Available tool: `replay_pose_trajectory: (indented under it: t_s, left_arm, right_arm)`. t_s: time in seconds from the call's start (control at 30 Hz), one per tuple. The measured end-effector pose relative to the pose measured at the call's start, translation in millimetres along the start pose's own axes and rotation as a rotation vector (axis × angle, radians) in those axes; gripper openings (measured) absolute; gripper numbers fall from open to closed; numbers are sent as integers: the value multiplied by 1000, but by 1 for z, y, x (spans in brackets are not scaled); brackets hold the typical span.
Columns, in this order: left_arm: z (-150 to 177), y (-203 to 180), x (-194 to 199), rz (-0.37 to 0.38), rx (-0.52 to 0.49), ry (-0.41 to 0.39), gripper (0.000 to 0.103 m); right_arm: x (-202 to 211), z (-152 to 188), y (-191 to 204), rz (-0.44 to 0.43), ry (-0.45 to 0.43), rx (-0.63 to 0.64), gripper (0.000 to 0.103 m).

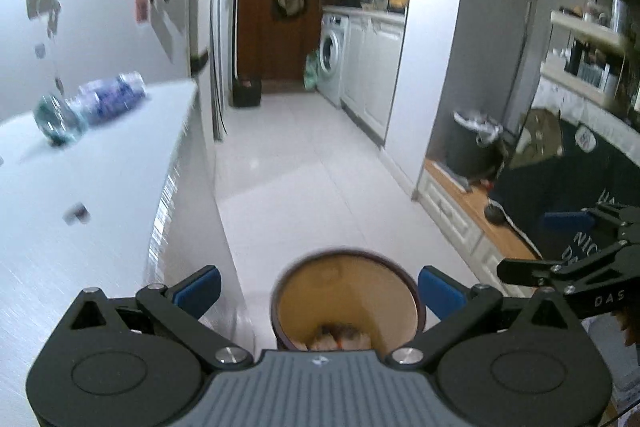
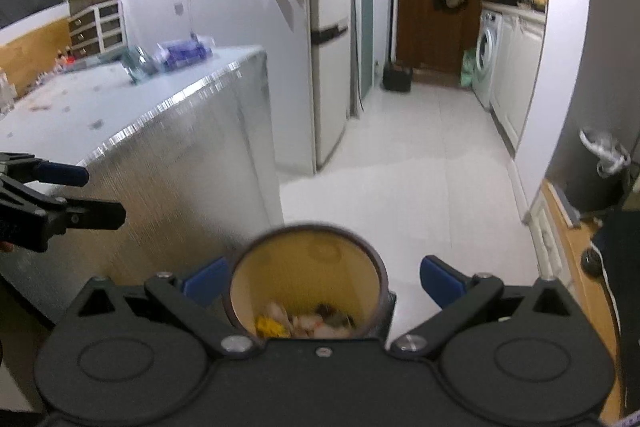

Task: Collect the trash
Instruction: 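Move both open tools over the teal packet and blue wrapper on the table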

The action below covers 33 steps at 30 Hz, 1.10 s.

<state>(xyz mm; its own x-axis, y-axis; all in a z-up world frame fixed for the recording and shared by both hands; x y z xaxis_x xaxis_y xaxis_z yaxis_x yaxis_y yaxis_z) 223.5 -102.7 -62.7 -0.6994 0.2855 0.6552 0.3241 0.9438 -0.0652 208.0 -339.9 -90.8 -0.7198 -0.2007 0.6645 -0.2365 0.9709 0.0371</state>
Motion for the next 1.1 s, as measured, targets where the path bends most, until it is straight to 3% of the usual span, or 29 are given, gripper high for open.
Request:
replay_pose_trajectory:
  t_s: [0.2, 0.37, 0.5, 0.73, 0.83, 1.1]
  left_arm:
    - [-43, 20, 46, -90, 73, -156, 103]
    - [-83, 41, 74, -211, 131, -283, 103]
    - [-113, 62, 78, -331, 177, -365, 103]
    - [-156, 117, 64, -471, 282, -474, 103]
    - [-172, 141, 43, -511, 240, -485, 103]
    - [-188, 217, -28, -590, 332, -420, 103]
  right_arm:
    - [16, -40, 18, -71, -111, -11, 103]
    - [23, -81, 37, -135, -180, -11, 103]
    - [22, -116, 56, -139, -242, 3, 103]
    - [3, -174, 90, -187, -305, 74, 103]
    - [-10, -192, 103, -190, -325, 84, 103]
    - [-54, -221, 121, -261, -353, 45, 103]
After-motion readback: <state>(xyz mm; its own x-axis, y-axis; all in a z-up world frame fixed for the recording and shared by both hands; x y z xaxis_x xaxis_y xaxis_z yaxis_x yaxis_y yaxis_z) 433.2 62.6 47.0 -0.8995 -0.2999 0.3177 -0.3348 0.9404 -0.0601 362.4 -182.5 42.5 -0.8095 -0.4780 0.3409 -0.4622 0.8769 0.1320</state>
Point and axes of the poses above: each gripper's, at about its wrist camera, not at the fingertips, and x roughly against the way its jaws point, y to its left, z to its underside, the point moved 1 cm from there along -x, roughly the way its jaws point, and after that the axes turned 5 degrees about y, right-handed, at the moved point
